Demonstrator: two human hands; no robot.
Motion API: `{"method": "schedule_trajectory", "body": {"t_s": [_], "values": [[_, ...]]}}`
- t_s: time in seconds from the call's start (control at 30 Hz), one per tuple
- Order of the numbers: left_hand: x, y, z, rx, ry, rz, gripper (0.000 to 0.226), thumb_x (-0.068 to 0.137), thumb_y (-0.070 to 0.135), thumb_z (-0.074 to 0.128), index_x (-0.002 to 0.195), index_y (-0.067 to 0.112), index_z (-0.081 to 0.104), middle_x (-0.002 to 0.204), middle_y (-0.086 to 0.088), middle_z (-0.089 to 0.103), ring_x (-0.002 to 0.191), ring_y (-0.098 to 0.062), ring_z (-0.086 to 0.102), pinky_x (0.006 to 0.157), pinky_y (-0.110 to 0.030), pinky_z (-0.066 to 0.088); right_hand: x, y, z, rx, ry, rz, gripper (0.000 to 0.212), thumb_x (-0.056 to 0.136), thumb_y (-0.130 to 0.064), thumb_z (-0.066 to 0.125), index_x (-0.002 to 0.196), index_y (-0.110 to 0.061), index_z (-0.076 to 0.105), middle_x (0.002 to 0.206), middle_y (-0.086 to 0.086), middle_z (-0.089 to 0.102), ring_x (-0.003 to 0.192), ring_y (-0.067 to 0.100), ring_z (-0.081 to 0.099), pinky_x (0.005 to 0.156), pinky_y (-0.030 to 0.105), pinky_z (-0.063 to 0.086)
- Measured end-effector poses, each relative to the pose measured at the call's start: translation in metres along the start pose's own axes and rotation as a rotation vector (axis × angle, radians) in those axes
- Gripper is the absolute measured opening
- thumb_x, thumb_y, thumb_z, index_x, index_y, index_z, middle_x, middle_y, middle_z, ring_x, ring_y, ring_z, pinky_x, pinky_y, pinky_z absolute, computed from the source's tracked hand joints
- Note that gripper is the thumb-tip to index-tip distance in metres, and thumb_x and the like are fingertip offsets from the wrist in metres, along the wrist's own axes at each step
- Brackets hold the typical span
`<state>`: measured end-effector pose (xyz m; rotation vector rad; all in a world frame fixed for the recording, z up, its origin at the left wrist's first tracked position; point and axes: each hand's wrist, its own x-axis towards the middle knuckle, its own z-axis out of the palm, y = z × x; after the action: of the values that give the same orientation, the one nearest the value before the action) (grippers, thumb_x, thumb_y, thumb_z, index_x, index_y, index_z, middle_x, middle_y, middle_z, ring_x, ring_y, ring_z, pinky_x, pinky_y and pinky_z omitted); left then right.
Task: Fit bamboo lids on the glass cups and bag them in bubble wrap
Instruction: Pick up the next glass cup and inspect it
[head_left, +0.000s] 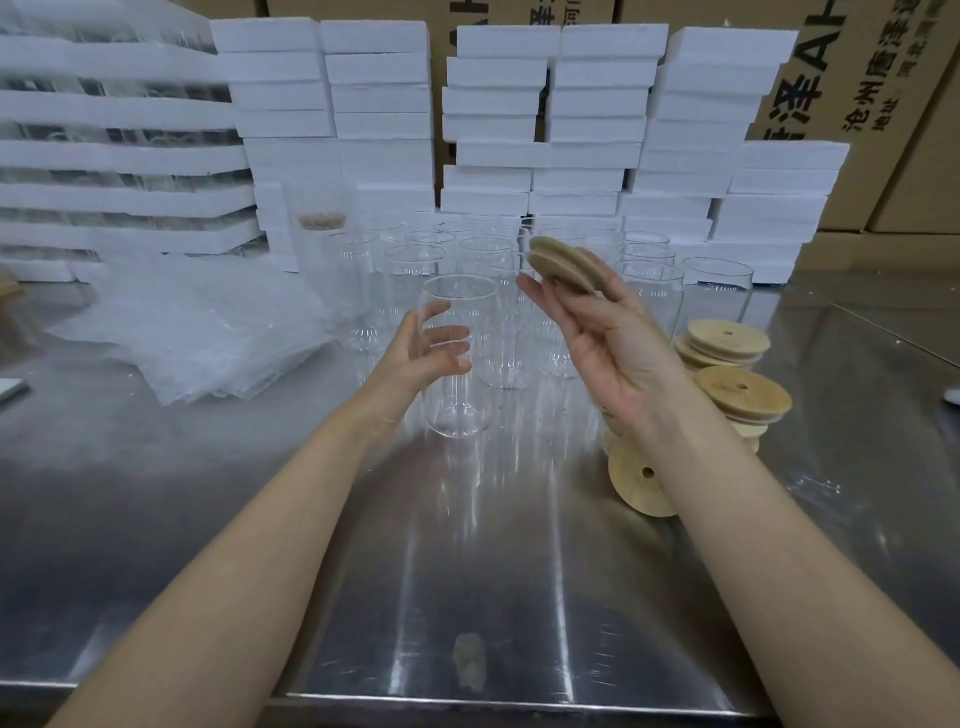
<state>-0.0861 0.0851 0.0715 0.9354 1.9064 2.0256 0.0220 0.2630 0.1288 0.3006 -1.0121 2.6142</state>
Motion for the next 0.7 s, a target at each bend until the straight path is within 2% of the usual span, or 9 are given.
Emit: {"method": "schedule_trajectory", "body": {"t_s": [0.07, 0.13, 0.2, 0.27, 0.33, 0.4, 0.47, 0.6, 0.7], "values": [[0.0, 0.0, 0.0, 0.002, 0.0, -0.001, 0.072, 0.055, 0.036, 0.075, 0.122, 0.04, 0.047, 0.121, 0.0, 0.061, 0.109, -0.009, 0.064, 0.092, -0.026, 0.043, -0.002, 0.001, 0.001, -0.045, -0.06, -0.013, 0.049, 0.081, 0.019, 0.051, 0.13, 0.011, 0.048, 0.126, 0.023, 0.062, 0.121, 0.038, 0.057, 0.095, 0.029, 0.052], [0.0, 0.0, 0.0, -0.002, 0.002, -0.004, 0.072, 0.055, 0.035, 0.075, 0.121, 0.039, 0.047, 0.122, 0.0, 0.061, 0.109, -0.009, 0.064, 0.092, -0.026, 0.042, -0.005, 0.002, 0.004, -0.121, -0.081, -0.053, 0.044, 0.085, 0.014, 0.05, 0.128, 0.011, 0.048, 0.127, 0.021, 0.062, 0.122, 0.031, 0.058, 0.107, 0.033, 0.044], [0.0, 0.0, 0.001, -0.002, 0.001, -0.006, 0.072, 0.054, 0.036, 0.075, 0.121, 0.04, 0.047, 0.122, 0.0, 0.06, 0.11, -0.01, 0.063, 0.093, -0.027, 0.042, -0.008, 0.004, 0.008, -0.32, -0.042, -0.142, 0.039, 0.085, 0.01, 0.058, 0.122, -0.001, 0.057, 0.131, 0.016, 0.061, 0.122, 0.022, 0.059, 0.104, 0.027, 0.045], [-0.001, 0.001, 0.002, -0.003, -0.003, -0.005, 0.072, 0.055, 0.036, 0.075, 0.122, 0.04, 0.047, 0.123, -0.001, 0.06, 0.111, -0.01, 0.063, 0.094, -0.027, 0.042, -0.012, 0.006, 0.012, -0.552, 0.014, -0.277, 0.045, 0.08, 0.009, 0.069, 0.118, -0.014, 0.063, 0.138, 0.005, 0.056, 0.123, 0.013, 0.058, 0.094, 0.021, 0.049], [-0.003, 0.002, 0.006, 0.0, -0.014, -0.003, 0.075, 0.055, 0.037, 0.075, 0.124, 0.038, 0.045, 0.124, -0.002, 0.059, 0.112, -0.01, 0.062, 0.093, -0.026, 0.043, -0.015, 0.009, 0.014, -0.694, -0.005, -0.389, 0.061, 0.075, 0.011, 0.074, 0.124, -0.021, 0.058, 0.137, -0.003, 0.052, 0.12, 0.009, 0.058, 0.094, 0.023, 0.051], [-0.005, 0.004, 0.011, 0.005, -0.033, 0.001, 0.077, 0.056, 0.037, 0.075, 0.127, 0.035, 0.043, 0.125, -0.003, 0.058, 0.113, -0.011, 0.061, 0.094, -0.027, 0.044, -0.017, 0.012, 0.014, -0.736, -0.054, -0.432, 0.075, 0.073, 0.015, 0.073, 0.131, -0.025, 0.049, 0.138, -0.003, 0.049, 0.117, 0.008, 0.06, 0.096, 0.027, 0.051], [-0.007, 0.006, 0.018, 0.014, -0.065, 0.007, 0.081, 0.057, 0.036, 0.074, 0.131, 0.031, 0.041, 0.126, -0.005, 0.057, 0.115, -0.012, 0.061, 0.09, -0.025, 0.047, -0.018, 0.013, 0.014, -0.746, -0.082, -0.446, 0.078, 0.073, 0.017, 0.072, 0.134, -0.024, 0.045, 0.137, -0.005, 0.05, 0.118, 0.009, 0.059, 0.098, 0.029, 0.05], [-0.013, 0.009, 0.032, 0.032, -0.137, 0.017, 0.075, 0.072, 0.02, 0.068, 0.139, 0.022, 0.034, 0.129, -0.008, 0.053, 0.118, -0.014, 0.058, 0.083, -0.018, 0.049, -0.017, 0.013, 0.013, -0.805, -0.086, -0.486, 0.065, 0.075, 0.007, 0.076, 0.127, -0.022, 0.049, 0.129, -0.005, 0.053, 0.118, 0.011, 0.058, 0.1, 0.027, 0.048], [-0.016, 0.01, 0.042, 0.042, -0.174, 0.022, 0.075, 0.076, 0.019, 0.065, 0.142, 0.021, 0.03, 0.13, -0.006, 0.053, 0.121, -0.014, 0.056, 0.09, -0.023, 0.049, -0.015, 0.013, 0.01, -0.934, -0.051, -0.464, 0.041, 0.08, -0.009, 0.076, 0.115, -0.022, 0.059, 0.117, -0.002, 0.061, 0.113, 0.015, 0.06, 0.098, 0.028, 0.047]]}}
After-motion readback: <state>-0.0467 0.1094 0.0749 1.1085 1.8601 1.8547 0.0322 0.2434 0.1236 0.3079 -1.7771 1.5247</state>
